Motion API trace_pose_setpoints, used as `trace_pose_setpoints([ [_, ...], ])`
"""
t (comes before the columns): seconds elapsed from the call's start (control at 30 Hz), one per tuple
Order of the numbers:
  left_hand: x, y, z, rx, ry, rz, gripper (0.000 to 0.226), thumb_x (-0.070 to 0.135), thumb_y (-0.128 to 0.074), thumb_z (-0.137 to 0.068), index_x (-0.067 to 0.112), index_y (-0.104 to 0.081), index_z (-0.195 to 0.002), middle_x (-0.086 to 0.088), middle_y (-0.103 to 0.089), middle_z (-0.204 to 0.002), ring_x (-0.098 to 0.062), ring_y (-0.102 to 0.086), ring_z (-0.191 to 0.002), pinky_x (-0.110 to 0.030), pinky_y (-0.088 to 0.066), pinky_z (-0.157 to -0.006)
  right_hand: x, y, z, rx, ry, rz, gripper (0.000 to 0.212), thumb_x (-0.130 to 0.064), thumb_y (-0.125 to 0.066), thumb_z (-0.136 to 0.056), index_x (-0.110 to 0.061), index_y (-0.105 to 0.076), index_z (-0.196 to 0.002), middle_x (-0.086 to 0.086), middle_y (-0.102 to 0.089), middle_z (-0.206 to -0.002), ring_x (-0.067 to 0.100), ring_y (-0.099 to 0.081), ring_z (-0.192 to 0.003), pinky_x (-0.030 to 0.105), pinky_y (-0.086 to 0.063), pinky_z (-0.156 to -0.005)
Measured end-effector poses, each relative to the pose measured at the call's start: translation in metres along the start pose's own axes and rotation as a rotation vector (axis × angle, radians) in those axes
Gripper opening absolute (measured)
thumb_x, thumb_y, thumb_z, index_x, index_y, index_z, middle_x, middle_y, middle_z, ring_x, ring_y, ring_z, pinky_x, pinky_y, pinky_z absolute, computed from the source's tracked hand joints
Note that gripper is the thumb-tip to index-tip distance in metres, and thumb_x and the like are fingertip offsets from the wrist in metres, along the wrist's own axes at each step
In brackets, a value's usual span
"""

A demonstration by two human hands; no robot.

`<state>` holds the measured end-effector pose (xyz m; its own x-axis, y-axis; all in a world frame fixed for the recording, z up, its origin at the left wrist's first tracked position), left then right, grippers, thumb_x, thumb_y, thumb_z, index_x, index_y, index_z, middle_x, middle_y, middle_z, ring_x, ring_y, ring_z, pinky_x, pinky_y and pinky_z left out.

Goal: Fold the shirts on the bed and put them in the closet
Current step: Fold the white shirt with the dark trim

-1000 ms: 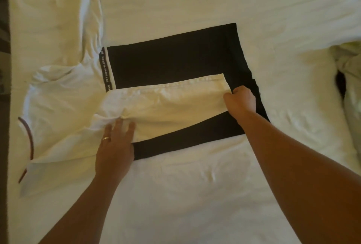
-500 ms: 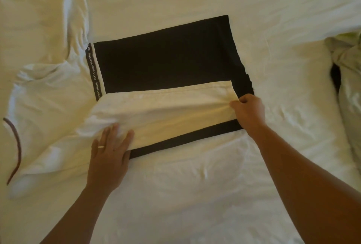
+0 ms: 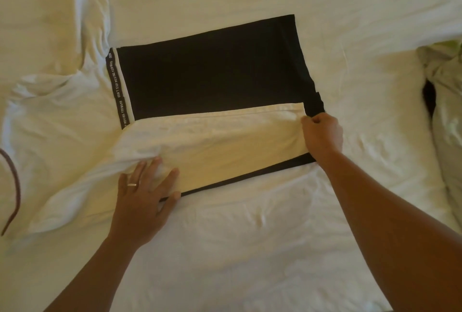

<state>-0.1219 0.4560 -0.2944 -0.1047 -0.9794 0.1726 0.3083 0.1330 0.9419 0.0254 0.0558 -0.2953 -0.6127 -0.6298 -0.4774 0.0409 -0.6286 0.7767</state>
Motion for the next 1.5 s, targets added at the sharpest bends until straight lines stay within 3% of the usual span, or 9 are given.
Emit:
trace_pose_setpoints([
  [0.27, 0.001, 0.008, -0.028, 0.059, 0.185, -0.037, 0.073, 0.061, -0.032, -0.097, 0.015, -0.044, -0.153, -0.020, -0.033, -0.160, -0.049, -0.029, -0.143, -0.067, -0.028, -0.112, -0.002, -0.004, -0.009, 0.057, 0.067, 0.134, 0.034, -0.040, -0.050, -0.101, -0.011, -0.060, -0.087, -0.001, -0.057, -0.073, 0.022, -0.059, -0.070, 0.030, -0.042, -0.056],
  [0.5, -0.004, -0.013, -0.027, 0.035, 0.163, -0.095, 0.082, 0.069, -0.027, -0.094, 0.021, -0.029, -0.160, -0.018, -0.015, -0.167, -0.049, -0.015, -0.150, -0.071, -0.021, -0.113, -0.055, -0.019, 0.037, 0.209, 0.564, 0.289, 0.039, -0.037, -0.047, -0.101, -0.018, -0.053, -0.135, 0.011, -0.047, -0.143, 0.032, -0.047, -0.125, 0.048, -0.043, -0.099],
  [0.63, -0.005, -0.018, -0.027, 0.041, 0.157, -0.084, 0.082, 0.070, -0.028, -0.094, 0.022, -0.029, -0.160, -0.018, -0.014, -0.168, -0.048, -0.013, -0.152, -0.071, -0.020, -0.114, -0.039, -0.078, 0.045, -0.164, 0.672, 0.601, 0.063, -0.058, -0.018, -0.106, -0.033, -0.001, -0.161, 0.002, 0.009, -0.169, 0.025, 0.003, -0.155, 0.051, -0.006, -0.122],
  [0.73, -0.008, -0.020, -0.027, 0.042, 0.154, -0.060, 0.083, 0.072, -0.028, -0.093, 0.025, -0.025, -0.162, -0.015, -0.012, -0.169, -0.045, -0.011, -0.153, -0.069, -0.017, -0.117, -0.026, -0.081, 0.036, -0.170, 0.602, 0.636, 0.065, -0.060, -0.013, -0.105, -0.036, 0.013, -0.159, 0.001, 0.020, -0.167, 0.024, 0.012, -0.155, 0.052, 0.002, -0.122],
  [0.83, -0.012, -0.016, -0.027, 0.037, 0.170, 0.035, 0.082, 0.071, -0.031, -0.092, 0.029, -0.024, -0.161, -0.010, -0.012, -0.169, -0.039, -0.008, -0.155, -0.064, -0.013, -0.120, -0.037, -0.079, 0.043, -0.105, 0.579, 0.634, 0.065, -0.055, -0.019, -0.106, -0.030, 0.005, -0.161, 0.005, 0.015, -0.168, 0.025, 0.011, -0.155, 0.053, 0.000, -0.122],
  [0.97, -0.023, 0.018, -0.019, 0.256, 0.228, 0.245, 0.053, 0.042, -0.053, -0.089, 0.016, -0.062, -0.134, -0.012, -0.046, -0.152, -0.036, -0.033, -0.142, -0.058, -0.034, -0.112, -0.074, -0.088, 0.065, -0.079, 0.611, 0.568, 0.059, -0.042, -0.037, -0.106, -0.021, -0.022, -0.159, 0.008, -0.003, -0.169, 0.029, -0.003, -0.155, 0.054, -0.012, -0.121],
  [1.1, -0.085, 0.046, 0.022, 0.484, 0.638, 0.374, 0.034, 0.031, -0.059, -0.087, 0.017, -0.071, -0.116, -0.009, -0.057, -0.133, -0.038, -0.042, -0.127, -0.052, -0.035, -0.101, -0.153, -0.137, 0.125, -0.200, 0.869, 0.362, 0.039, -0.028, -0.047, -0.104, -0.016, -0.051, -0.142, 0.008, -0.040, -0.156, 0.028, -0.035, -0.143, 0.047, -0.031, -0.114],
  [1.27, -0.153, 0.037, 0.069, 0.317, 0.950, 0.393, 0.039, 0.046, -0.051, -0.095, 0.024, -0.065, -0.125, -0.005, -0.053, -0.136, -0.038, -0.037, -0.133, -0.050, -0.026, -0.106, -0.243, -0.197, 0.186, -0.321, 0.977, 0.198, 0.030, -0.021, -0.043, -0.106, -0.015, -0.064, -0.126, 0.002, -0.059, -0.127, 0.021, -0.050, -0.115, 0.042, -0.044, -0.100],
  [1.5, -0.189, 0.021, 0.077, 0.143, 0.879, 0.277, 0.043, 0.055, -0.041, -0.100, 0.024, -0.065, -0.119, -0.010, -0.059, -0.119, -0.037, -0.049, -0.114, -0.051, -0.028, -0.099, -0.287, -0.273, 0.202, -0.586, 1.020, 0.594, 0.026, -0.023, -0.051, -0.102, -0.034, -0.067, -0.118, -0.002, -0.051, -0.129, 0.025, -0.039, -0.121, 0.042, -0.029, -0.100],
])
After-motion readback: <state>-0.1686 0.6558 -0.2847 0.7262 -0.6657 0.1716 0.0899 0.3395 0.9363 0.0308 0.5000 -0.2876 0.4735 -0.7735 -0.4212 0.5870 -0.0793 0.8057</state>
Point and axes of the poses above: each hand's wrist, its own z-axis away from the middle knuckle, its own y-axis out of the back of the hand, x = y × z, the point moved 9 cm from there along -z, towards the middle knuckle
